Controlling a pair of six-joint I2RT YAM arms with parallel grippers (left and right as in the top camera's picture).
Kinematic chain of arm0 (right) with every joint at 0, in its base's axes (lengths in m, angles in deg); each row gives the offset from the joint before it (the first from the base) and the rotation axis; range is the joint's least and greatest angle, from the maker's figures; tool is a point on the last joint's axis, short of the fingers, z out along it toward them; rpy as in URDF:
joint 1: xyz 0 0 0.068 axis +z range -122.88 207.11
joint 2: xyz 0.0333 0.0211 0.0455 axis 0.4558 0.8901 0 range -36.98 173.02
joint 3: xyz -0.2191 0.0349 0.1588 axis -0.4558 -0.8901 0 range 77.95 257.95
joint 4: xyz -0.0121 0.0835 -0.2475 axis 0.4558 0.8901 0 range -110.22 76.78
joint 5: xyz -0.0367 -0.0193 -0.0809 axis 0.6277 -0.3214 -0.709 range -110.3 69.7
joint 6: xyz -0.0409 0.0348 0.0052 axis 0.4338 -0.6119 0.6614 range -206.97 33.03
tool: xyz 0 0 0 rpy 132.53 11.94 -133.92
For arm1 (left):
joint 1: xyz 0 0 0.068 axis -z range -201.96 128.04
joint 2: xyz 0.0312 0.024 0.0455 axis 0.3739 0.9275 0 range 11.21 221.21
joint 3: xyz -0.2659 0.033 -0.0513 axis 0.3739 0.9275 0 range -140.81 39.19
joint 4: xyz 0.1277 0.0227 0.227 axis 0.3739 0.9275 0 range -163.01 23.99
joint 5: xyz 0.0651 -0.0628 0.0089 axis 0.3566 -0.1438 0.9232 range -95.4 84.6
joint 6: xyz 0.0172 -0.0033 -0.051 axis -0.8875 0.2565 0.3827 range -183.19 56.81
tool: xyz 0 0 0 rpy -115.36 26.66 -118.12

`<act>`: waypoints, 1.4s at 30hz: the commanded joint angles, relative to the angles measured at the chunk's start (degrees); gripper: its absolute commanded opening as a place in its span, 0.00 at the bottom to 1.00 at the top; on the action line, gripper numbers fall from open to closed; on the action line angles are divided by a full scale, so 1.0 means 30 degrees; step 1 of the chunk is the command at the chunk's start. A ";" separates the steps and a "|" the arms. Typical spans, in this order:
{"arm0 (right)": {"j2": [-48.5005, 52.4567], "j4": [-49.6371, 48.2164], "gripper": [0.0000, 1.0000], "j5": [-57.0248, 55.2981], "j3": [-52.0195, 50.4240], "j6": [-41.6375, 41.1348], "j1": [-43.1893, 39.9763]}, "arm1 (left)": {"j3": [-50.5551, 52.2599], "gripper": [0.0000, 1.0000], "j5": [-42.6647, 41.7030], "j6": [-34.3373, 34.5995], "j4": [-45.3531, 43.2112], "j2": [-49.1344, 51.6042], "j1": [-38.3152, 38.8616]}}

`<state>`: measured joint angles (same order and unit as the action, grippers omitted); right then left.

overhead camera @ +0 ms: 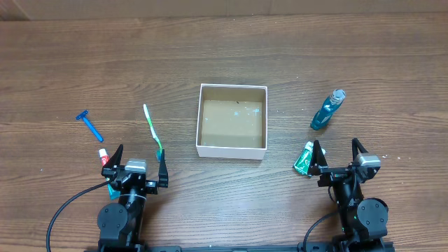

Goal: Pack container

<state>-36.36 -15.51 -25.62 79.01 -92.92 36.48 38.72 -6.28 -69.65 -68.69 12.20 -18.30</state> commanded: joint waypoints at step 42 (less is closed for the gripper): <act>0.0073 -0.0058 1.00 0.0153 -0.0138 -0.1093 -0.0022 | -0.0058 1.00 -0.0721 0.3519 -0.0211 -0.0248 -0.0117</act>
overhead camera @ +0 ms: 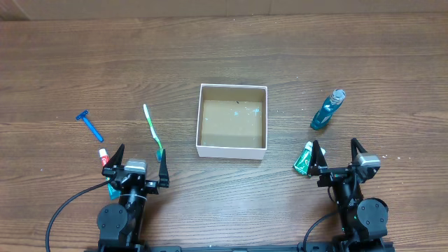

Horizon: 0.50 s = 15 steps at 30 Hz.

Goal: Pack container

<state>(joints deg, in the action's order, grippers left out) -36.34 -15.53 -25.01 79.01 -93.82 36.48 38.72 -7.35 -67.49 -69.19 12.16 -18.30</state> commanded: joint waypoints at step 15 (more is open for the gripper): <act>1.1081 0.4116 1.00 -0.2142 1.0732 -0.1275 -0.0036 | -1.1759 1.00 -0.0146 0.3898 0.5887 0.8553 -0.0109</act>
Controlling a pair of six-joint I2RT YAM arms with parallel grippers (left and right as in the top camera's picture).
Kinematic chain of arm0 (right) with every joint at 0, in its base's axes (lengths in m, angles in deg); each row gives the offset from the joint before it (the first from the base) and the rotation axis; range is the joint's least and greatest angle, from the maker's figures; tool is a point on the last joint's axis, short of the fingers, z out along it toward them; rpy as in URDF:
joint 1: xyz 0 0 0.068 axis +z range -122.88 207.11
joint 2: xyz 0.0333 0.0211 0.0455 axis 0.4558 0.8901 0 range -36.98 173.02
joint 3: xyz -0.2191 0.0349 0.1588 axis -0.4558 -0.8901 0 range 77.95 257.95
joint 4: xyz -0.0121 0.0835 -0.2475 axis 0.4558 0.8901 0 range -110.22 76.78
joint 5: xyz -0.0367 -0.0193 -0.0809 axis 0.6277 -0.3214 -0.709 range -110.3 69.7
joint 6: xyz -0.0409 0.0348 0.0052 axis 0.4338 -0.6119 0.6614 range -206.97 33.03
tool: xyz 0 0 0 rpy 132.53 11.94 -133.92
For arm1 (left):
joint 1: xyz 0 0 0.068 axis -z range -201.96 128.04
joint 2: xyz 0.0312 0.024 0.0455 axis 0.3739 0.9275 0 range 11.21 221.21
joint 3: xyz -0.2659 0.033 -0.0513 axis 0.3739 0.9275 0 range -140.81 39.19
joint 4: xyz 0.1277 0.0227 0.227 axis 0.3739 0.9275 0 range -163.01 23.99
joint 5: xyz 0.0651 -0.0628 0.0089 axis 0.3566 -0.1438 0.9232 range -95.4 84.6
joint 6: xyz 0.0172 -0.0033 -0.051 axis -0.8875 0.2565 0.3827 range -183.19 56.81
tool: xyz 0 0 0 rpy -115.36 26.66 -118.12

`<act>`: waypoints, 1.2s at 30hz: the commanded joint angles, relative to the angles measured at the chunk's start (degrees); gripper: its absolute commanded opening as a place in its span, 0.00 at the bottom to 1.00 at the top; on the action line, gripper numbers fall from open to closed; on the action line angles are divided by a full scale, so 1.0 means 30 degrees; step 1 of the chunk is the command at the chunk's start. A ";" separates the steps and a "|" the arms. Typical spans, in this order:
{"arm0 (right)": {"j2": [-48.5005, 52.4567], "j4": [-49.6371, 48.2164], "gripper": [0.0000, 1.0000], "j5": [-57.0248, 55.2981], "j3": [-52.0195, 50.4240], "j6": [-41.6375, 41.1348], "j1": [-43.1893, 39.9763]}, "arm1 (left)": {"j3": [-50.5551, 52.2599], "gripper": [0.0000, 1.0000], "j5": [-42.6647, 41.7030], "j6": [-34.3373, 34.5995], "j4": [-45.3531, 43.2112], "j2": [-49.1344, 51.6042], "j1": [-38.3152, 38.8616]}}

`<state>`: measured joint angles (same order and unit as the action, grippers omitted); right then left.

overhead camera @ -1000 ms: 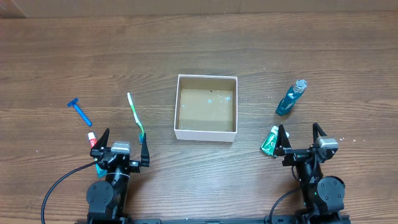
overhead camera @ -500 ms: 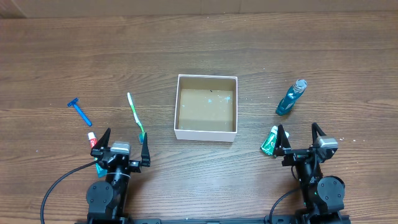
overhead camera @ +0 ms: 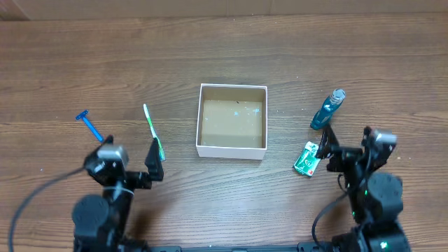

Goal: Pack container
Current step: 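Reach the right gripper to the blue mouthwash bottle and grasp it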

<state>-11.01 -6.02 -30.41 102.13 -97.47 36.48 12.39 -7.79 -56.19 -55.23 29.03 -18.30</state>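
An open white cardboard box [overhead camera: 232,120] with a brown floor stands at the table's middle, nothing in it. Left of it lie a green-and-white toothbrush [overhead camera: 152,128] and a blue razor [overhead camera: 89,124]. Right of the box there is a blue bottle [overhead camera: 327,110], and nearer the front edge a green tube [overhead camera: 306,158]. My left gripper [overhead camera: 126,148] is open, its right finger beside the toothbrush's near end. Also open, my right gripper [overhead camera: 347,136] sits just right of the green tube and below the bottle. Neither holds anything.
The wooden table [overhead camera: 224,56] stretches bare behind the box. Black cables trail from both arm bases along the front edge.
Both arms have risen and shifted away from the front edge. The left gripper now sits farther left and covers the small red-and-white tube. The right gripper now sits nearer the bottle. Objects unmoved.
At both earlier moments the two arms rested at the front edge with grippers open, a red-and-white tube showing by the left one. Now both grippers stand higher and farther in, still open, with that tube hidden beneath the left.
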 commanded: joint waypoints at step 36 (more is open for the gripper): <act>2.2979 1.9001 1.00 0.2980 2.3460 -0.5625 -0.3898 | -1.9278 1.00 -0.0641 -0.0765 1.6487 1.5941 -0.0087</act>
<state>53.80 50.43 -23.59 171.46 -111.85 26.16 -44.03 -9.30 -57.58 -5.72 76.57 -18.30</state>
